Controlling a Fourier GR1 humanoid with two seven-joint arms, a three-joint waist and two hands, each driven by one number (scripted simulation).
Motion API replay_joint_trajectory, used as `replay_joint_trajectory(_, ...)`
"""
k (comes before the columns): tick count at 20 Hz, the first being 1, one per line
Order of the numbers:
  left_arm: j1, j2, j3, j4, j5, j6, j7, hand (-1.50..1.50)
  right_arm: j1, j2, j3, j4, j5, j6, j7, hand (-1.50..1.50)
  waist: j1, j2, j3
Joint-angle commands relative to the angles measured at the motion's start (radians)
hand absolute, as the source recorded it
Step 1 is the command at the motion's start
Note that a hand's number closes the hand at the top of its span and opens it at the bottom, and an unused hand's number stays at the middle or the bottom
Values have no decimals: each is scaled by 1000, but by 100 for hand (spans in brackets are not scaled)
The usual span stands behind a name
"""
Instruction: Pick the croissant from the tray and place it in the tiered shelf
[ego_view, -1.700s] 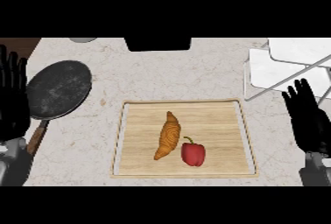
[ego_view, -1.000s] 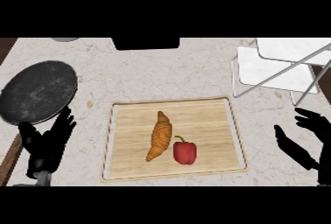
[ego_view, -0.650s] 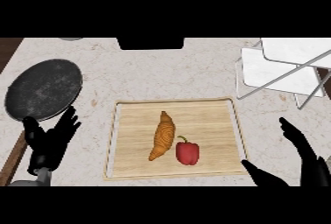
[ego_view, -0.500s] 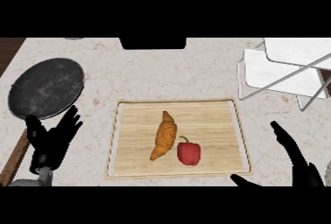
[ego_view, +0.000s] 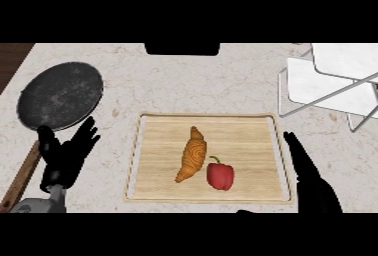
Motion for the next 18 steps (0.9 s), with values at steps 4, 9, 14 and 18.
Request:
replay_joint_trajectory(4, -30, 3, 6, 27, -6, -3, 20, 0, -192, 235, 7, 188, 206, 183, 315, -150, 7, 5, 0)
replay_joint_trajectory(9, -18, -15, -8, 43, -10, -18, -6, 0, -255, 358, -4, 330, 257, 235, 365, -150, 6, 6, 2)
replay_joint_trajectory(14, 3, -22, -4, 36, -17, 2, -2, 0, -301, 361, -33, 429, 207, 283, 366, -150, 11, 2, 4)
replay_joint_trajectory(18, 15, -12, 4, 25, -4, -31, -23, 0, -331, 362, -48, 519, 179, 278, 366, -150, 17, 1, 5)
